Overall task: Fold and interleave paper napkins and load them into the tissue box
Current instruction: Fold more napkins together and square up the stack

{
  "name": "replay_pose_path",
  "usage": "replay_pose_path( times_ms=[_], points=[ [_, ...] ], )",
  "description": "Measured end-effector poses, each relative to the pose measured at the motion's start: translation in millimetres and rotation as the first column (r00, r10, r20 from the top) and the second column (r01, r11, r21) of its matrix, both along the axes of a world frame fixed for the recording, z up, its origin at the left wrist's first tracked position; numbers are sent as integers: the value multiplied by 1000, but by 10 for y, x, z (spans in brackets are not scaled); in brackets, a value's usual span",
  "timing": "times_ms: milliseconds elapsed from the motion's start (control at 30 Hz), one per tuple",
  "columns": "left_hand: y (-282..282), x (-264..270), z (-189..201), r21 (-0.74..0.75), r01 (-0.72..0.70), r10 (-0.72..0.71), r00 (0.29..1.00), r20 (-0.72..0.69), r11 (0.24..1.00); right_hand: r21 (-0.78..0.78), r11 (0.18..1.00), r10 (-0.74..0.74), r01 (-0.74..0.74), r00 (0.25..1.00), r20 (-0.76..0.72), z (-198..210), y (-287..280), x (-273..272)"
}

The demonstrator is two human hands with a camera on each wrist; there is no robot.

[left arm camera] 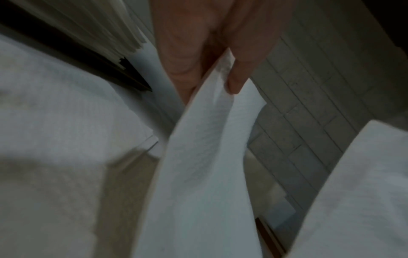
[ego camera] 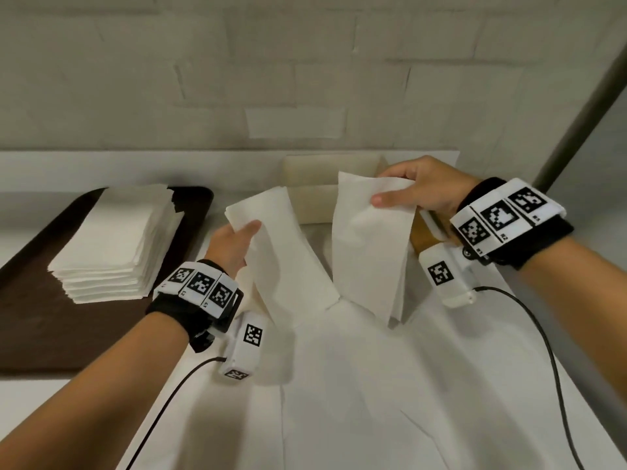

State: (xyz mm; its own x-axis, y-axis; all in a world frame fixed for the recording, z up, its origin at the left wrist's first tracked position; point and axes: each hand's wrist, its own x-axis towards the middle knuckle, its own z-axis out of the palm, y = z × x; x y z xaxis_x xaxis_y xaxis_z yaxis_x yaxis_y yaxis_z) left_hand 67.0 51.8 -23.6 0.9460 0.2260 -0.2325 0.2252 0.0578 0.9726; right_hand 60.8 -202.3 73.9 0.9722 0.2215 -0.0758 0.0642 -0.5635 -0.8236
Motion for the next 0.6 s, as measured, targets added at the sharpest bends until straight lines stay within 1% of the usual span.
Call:
replay_pose_path(
  times_ms=[67,133,200,267,333,400,467,600],
  points=[
    [-4,-22,25,6,33,-33,999,4,999,97,993,72,-64,994,-85,35,1,-32],
    [-36,-41,66,-13,94,-94,996,4,996,204,970,161,-133,978,-130,70,34,-34],
    [-99,-62,127,-26,178,-178,984,4,984,225,957,217,-184,967,-132,101,115,-17],
    [-184,-85,197,-2,283,-283,959,-3,959,151,965,232,-214,966,-114,94,234,17],
    [-269,-114,267,13,384,-384,923,-5,923,23,975,223,-221,971,-82,58,361,52],
    [-315,-135,313,-17,453,-453,891,15,891,-88,970,226,-228,973,-39,-3,451,92],
    [-322,-143,318,-74,493,-492,870,41,867,-126,963,238,-237,971,-8,-58,501,118],
    [-299,-124,322,-169,493,-494,869,36,854,-129,963,238,-235,971,2,-105,560,145]
  ],
)
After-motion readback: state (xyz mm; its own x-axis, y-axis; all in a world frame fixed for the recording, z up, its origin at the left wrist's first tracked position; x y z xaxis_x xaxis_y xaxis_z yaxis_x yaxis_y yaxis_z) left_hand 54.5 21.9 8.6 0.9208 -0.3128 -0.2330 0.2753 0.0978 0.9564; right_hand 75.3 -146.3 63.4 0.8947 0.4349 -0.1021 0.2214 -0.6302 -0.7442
